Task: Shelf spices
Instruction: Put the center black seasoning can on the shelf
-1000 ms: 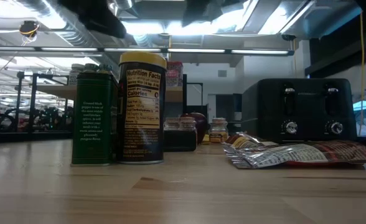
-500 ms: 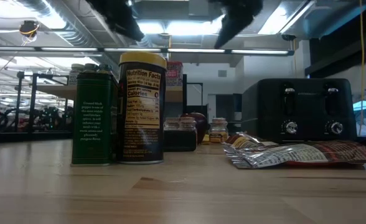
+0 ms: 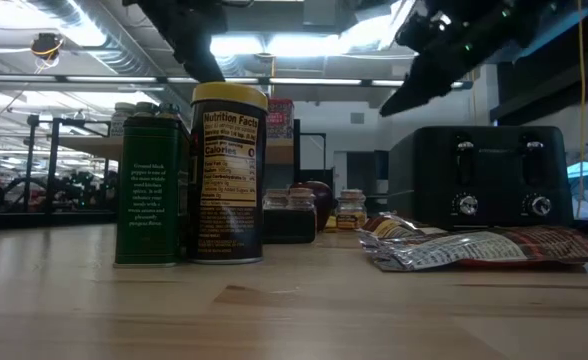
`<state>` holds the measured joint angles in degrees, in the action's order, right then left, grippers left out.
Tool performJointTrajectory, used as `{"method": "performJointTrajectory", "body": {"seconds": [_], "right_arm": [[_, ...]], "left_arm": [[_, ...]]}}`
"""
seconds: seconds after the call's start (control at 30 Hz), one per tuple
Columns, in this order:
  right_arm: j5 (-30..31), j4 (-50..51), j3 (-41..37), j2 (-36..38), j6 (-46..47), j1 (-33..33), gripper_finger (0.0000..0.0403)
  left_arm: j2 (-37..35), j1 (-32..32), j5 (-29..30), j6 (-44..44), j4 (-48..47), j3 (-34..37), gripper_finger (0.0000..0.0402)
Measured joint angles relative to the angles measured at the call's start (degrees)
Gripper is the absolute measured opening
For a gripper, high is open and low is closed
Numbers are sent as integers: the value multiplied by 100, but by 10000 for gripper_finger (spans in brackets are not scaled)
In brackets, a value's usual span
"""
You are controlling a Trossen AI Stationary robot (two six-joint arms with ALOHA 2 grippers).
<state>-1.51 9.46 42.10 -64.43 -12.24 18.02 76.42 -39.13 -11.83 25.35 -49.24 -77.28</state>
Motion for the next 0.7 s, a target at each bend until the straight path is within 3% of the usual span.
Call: {"method": "performJointTrajectory", "body": {"seconds": [0.37, 0.7], "right_arm": [[-55, -1928, -1044, -107, 162, 2, 241], [3, -2054, -1101, -107, 151, 2, 241]], "left_arm": [[201, -77, -153, 890, 261, 114, 278], [485, -162, -403, 974, 224, 118, 267]]}}
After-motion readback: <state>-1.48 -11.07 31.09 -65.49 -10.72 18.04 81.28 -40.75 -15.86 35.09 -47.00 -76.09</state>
